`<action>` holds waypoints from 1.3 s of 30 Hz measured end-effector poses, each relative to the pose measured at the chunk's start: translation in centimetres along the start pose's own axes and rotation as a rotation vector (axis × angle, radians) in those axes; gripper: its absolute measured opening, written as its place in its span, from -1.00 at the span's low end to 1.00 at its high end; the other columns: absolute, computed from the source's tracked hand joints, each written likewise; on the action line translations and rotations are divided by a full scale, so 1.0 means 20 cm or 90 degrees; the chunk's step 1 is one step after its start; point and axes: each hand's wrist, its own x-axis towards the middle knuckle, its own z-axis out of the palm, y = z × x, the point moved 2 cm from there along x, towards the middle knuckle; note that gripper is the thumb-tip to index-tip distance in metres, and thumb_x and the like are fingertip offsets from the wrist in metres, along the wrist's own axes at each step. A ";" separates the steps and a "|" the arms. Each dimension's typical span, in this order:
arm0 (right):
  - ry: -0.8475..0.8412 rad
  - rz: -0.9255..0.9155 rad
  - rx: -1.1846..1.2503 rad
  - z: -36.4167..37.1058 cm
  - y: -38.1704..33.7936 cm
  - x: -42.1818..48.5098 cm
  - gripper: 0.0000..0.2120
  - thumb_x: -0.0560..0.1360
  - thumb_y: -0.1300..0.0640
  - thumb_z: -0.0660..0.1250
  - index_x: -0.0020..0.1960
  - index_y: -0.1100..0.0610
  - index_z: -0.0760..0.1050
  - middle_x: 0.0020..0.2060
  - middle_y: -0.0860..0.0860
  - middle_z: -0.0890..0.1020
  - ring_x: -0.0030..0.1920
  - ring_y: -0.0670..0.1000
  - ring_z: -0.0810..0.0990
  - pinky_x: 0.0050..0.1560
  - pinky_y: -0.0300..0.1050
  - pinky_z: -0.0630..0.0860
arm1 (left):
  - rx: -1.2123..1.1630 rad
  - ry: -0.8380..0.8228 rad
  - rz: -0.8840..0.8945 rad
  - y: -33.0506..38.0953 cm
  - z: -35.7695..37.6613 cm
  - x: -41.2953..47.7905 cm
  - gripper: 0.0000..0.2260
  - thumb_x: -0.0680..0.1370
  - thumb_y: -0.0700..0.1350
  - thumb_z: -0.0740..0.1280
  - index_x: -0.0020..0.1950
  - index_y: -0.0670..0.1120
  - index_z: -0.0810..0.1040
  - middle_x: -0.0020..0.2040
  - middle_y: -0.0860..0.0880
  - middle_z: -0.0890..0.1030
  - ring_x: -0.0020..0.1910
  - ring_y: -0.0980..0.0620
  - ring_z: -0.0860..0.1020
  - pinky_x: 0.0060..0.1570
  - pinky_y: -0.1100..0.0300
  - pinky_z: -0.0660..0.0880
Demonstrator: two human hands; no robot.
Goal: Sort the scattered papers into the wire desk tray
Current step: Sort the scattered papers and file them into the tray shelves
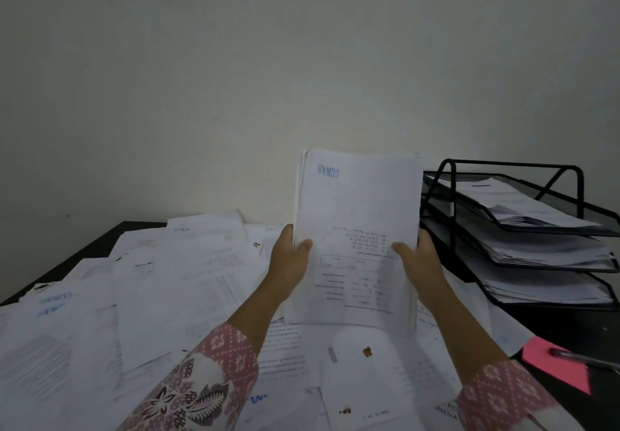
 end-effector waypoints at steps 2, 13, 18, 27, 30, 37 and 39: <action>-0.025 -0.002 -0.032 0.01 0.00 0.01 -0.73 0.56 0.28 0.20 0.21 0.03 0.37 0.02 -0.01 0.53 0.00 -0.01 0.51 -0.02 -0.15 0.44 | -0.006 0.008 -0.009 0.00 -0.04 0.01 -0.75 0.60 -0.20 0.21 0.27 -0.14 0.41 0.15 -0.04 0.52 0.12 -0.03 0.49 0.16 0.10 0.45; 0.022 0.082 -0.154 0.24 0.13 0.02 -0.90 0.52 0.28 0.18 -0.01 0.21 0.46 -0.14 0.04 0.55 -0.25 -0.05 0.47 -0.28 -0.21 0.39 | 0.479 0.119 -0.176 -0.29 -0.51 0.04 -0.68 0.54 -0.01 0.27 0.26 -0.08 0.45 0.24 -0.14 0.46 0.23 -0.14 0.42 0.17 0.06 0.38; 0.014 0.154 -0.173 0.33 0.28 0.00 -0.97 0.51 0.27 0.22 -0.09 0.21 0.42 -0.15 0.09 0.53 -0.27 -0.02 0.45 -0.32 -0.22 0.34 | 0.710 0.140 -0.328 -0.40 -0.76 0.01 -0.39 0.49 0.26 0.23 0.36 -0.12 0.26 0.34 -0.20 0.31 0.33 -0.19 0.27 0.32 -0.04 0.21; 0.057 0.080 -0.256 0.43 0.34 -0.02 -0.77 0.49 0.29 0.24 0.13 0.31 0.41 -0.01 0.14 0.54 -0.07 0.08 0.49 -0.12 -0.14 0.41 | 0.757 0.132 -0.300 -0.49 -0.75 0.03 -0.23 0.35 0.40 0.31 0.31 -0.12 0.29 0.31 -0.15 0.36 0.31 -0.15 0.31 0.28 -0.01 0.26; 0.079 0.048 -0.278 0.45 0.37 -0.03 -0.73 0.46 0.31 0.25 0.15 0.31 0.42 0.05 0.17 0.56 -0.04 0.12 0.53 -0.09 -0.09 0.48 | 0.724 0.137 -0.293 -0.47 -0.76 0.04 -0.20 0.31 0.34 0.40 0.33 -0.14 0.26 0.29 -0.15 0.38 0.28 -0.14 0.34 0.23 0.02 0.32; 0.077 -0.012 -0.293 0.45 0.40 -0.01 -0.69 0.46 0.35 0.25 0.20 0.31 0.40 0.11 0.20 0.55 0.06 0.16 0.54 0.02 -0.06 0.51 | 0.391 0.248 -0.305 -0.44 -0.84 0.09 -0.17 0.33 -0.12 0.56 0.40 -0.23 0.12 0.31 -0.28 0.29 0.25 -0.24 0.39 0.17 -0.01 0.40; 0.070 -0.017 -0.287 0.46 0.40 -0.01 -0.69 0.47 0.35 0.24 0.20 0.31 0.40 0.12 0.20 0.55 0.08 0.17 0.53 0.06 -0.04 0.50 | 0.385 0.266 -0.285 -0.45 -0.88 0.10 -0.36 0.40 -0.17 0.50 0.34 -0.28 0.22 0.27 -0.28 0.40 0.23 -0.23 0.43 0.13 0.01 0.42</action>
